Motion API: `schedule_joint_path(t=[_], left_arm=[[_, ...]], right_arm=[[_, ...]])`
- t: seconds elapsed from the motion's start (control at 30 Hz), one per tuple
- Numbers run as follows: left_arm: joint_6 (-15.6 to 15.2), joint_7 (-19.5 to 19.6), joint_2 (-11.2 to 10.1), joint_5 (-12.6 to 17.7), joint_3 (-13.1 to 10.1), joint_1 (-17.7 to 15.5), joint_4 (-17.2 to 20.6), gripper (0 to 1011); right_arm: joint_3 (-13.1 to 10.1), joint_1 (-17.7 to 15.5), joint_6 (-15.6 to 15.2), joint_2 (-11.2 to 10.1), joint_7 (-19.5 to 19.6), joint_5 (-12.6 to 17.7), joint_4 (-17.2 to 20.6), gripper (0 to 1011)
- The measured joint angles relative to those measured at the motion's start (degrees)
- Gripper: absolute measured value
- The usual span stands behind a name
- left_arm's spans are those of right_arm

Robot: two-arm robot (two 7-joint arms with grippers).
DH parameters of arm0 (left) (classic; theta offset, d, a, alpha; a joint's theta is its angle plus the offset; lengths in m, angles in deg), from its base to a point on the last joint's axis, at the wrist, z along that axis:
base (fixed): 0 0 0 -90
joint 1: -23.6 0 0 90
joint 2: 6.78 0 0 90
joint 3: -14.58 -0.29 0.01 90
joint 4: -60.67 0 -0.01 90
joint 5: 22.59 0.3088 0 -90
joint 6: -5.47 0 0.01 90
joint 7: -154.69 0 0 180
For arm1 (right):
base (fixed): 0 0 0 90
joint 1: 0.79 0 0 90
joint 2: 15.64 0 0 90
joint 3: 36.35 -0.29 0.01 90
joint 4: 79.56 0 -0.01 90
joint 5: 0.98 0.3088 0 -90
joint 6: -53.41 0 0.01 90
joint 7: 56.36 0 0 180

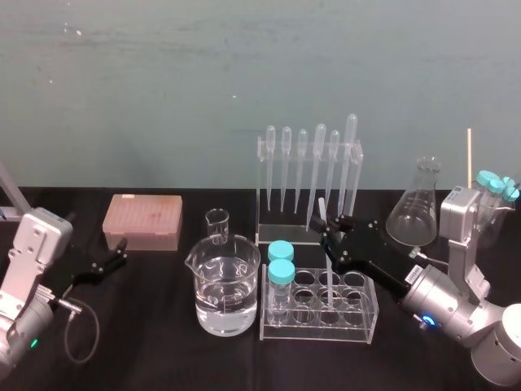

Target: Pick up the stirring rod with one hand, then place it down.

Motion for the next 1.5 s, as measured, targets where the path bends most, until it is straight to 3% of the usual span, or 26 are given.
schedule_joint_path(t=[0.17, 0.5, 0.53, 0.63, 0.93, 1.1, 1.2, 1.37, 1.5], left_arm=[[0.0, 0.0, 0.0, 0.0, 0.0, 0.0, 0.0, 1000], [0.0, 0.0, 0.0, 0.0, 0.0, 0.0, 0.0, 1000], [0.0, 0.0, 0.0, 0.0, 0.0, 0.0, 0.0, 1000], [0.0, 0.0, 0.0, 0.0, 0.0, 0.0, 0.0, 1000], [0.0, 0.0, 0.0, 0.0, 0.0, 0.0, 0.0, 1000], [0.0, 0.0, 0.0, 0.0, 0.0, 0.0, 0.0, 1000], [0.0, 0.0, 0.0, 0.0, 0.0, 0.0, 0.0, 1000], [0.0, 0.0, 0.0, 0.0, 0.0, 0.0, 0.0, 1000], [0.0, 0.0, 0.0, 0.0, 0.0, 0.0, 0.0, 1000]], right_arm=[[0.0, 0.0, 0.1, 0.0, 0.0, 0.1, 0.0, 73], [-0.1, 0.0, 0.1, 0.0, 0.0, 0.1, 0.0, 355], [-0.1, 0.0, 0.1, -0.1, 0.0, 0.2, 0.0, 425], [-0.1, 0.1, 0.1, -0.1, 0.0, 0.2, 0.0, 486], [-0.1, 0.1, 0.2, -0.1, 0.0, 0.2, 0.1, 807], [-1.4, -0.8, 0.1, -0.1, 4.4, -1.9, 1.6, 913], [-3.5, -2.5, 0.4, 0.0, 14.1, -7.5, 2.5, 1003], [-6.0, -4.9, -2.3, 0.0, 24.8, -13.3, 3.1, 1003], [-7.3, -6.5, -4.9, -0.1, 29.0, -15.5, 3.1, 1003]])
